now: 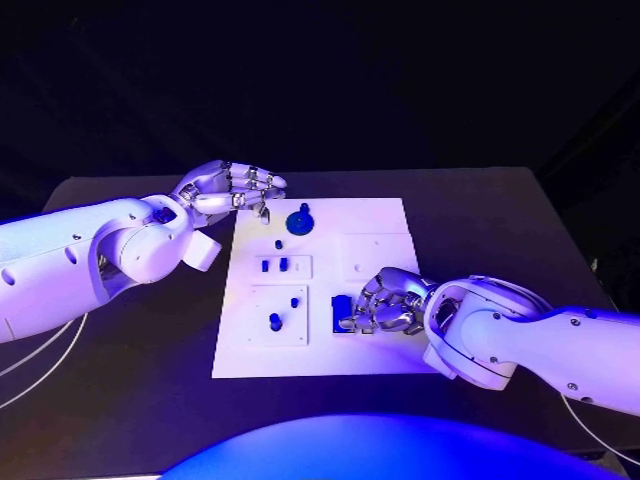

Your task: Assemble the parts on the task board

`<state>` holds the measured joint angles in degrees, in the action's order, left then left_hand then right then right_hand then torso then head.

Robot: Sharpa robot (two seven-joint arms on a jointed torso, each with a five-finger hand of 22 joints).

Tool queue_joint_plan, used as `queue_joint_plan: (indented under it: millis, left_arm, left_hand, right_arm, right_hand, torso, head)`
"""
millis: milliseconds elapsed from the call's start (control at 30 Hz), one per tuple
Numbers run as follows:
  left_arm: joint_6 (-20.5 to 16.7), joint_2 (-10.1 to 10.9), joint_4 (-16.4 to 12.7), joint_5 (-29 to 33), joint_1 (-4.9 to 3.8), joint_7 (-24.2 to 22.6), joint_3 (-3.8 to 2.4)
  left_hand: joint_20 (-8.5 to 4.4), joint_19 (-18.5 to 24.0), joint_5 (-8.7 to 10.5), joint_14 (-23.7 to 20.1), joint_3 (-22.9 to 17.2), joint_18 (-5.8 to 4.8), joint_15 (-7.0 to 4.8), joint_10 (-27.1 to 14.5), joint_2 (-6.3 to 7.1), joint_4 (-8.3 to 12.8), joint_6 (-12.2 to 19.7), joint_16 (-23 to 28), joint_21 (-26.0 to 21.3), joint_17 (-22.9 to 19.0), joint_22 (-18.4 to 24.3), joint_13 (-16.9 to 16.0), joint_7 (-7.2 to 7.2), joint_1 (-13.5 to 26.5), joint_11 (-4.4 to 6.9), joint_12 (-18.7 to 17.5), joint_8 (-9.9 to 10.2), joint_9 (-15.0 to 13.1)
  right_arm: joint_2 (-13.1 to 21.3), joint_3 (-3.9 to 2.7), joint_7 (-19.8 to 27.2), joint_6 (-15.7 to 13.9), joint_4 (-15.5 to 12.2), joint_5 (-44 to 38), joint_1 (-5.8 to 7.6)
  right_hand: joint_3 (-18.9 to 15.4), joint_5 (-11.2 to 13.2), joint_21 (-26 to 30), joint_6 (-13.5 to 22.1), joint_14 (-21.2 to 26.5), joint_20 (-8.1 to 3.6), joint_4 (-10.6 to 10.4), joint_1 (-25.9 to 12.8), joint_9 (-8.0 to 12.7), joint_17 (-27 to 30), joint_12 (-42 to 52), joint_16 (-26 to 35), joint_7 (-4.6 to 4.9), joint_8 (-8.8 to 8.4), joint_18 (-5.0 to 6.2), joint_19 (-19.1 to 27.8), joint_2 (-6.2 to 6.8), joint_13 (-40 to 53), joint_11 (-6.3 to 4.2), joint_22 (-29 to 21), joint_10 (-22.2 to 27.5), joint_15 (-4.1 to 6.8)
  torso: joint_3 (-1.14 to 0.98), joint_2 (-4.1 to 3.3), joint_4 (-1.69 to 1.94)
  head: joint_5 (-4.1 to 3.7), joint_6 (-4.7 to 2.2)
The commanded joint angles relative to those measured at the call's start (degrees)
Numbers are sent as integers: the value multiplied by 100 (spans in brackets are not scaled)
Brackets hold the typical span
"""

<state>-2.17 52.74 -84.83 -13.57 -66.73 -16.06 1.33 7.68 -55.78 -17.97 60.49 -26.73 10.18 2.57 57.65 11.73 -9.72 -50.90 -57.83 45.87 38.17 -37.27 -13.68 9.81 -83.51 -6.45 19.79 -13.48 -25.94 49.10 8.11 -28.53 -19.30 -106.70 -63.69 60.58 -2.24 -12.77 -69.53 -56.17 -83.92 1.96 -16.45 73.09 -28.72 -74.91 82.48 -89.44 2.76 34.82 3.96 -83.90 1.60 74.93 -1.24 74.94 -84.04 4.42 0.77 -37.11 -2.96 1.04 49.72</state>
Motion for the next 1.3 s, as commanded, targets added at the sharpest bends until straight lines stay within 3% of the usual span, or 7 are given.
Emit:
queue_joint_plan:
  millis: [33,333,700,833,1133,1300]
  left_arm:
    - [109,-9,-2,13,0,-39,-3]
    - [109,-5,2,14,0,-38,-3]
    - [114,-1,6,18,0,-38,-3]
    - [116,-1,7,18,0,-38,-3]
    - [118,1,5,19,0,-37,-3]
    - [112,9,1,19,0,-44,-3]
  left_hand:
    - [8,11,-30,-42,11,34,-11,2,-35,-13,-3,39,-25,-7,5,6,35,19,-14,-34,20,6]
    - [8,11,-29,-43,11,34,-10,2,-39,-19,-3,39,-29,-7,7,7,36,24,-15,-35,20,6]
    - [8,11,-29,-43,11,34,-10,2,-39,-19,-3,39,-29,-7,7,7,36,24,-15,-35,20,6]
    - [8,11,-29,-43,11,34,-10,2,-39,-19,-3,39,-29,-7,7,7,36,24,-15,-35,20,6]
    - [8,11,-29,-43,11,34,-10,2,-39,-19,-3,39,-29,-7,7,7,36,24,-15,-35,20,6]
    - [8,11,-29,-43,11,34,-10,2,-39,-19,-3,39,-29,-7,7,7,36,24,-15,-35,20,6]
  right_arm:
    - [-27,1,-206,115,28,-62,-17]
    - [0,1,-244,133,32,-158,-36]
    - [73,-1,8,356,-45,30,-56]
    - [86,-1,67,422,-58,64,-57]
    - [226,-2,149,349,-90,59,-55]
    - [477,-16,433,176,-207,61,33]
  right_hand:
    - [106,-45,24,11,-581,-54,9,166,25,-1382,18,1,-51,-32,-51,-138,-28,838,-46,1051,-155,57]
    - [318,-21,24,5,-581,-66,1,333,62,-1385,19,0,-62,-53,-51,-137,-55,848,-59,1051,-160,69]
    - [369,-16,59,-17,-580,-60,-25,199,96,-1382,12,2,-37,-59,-48,-125,194,852,-37,1043,-161,54]
    - [399,245,78,-39,-579,-49,-23,54,112,-1374,3,7,-25,-49,-44,-117,318,852,-26,1039,-159,43]
    - [434,280,87,-37,-578,-47,-12,67,117,-1371,-11,8,-29,-48,-43,-115,322,842,-27,1037,-152,43]
    - [522,264,249,127,-564,-23,-16,84,180,-1311,-80,37,46,-164,-19,-70,405,793,29,1001,-104,4]
  torso:
    - [2,1,2]
    - [0,5,-7]
    - [-7,-1,-5]
    - [-6,0,-7]
    - [2,1,-1]
    - [-1,6,-9]
  head:
    - [9,6]
    - [17,-1]
    - [29,-15]
    - [25,-11]
    - [18,-4]
    - [37,-4]
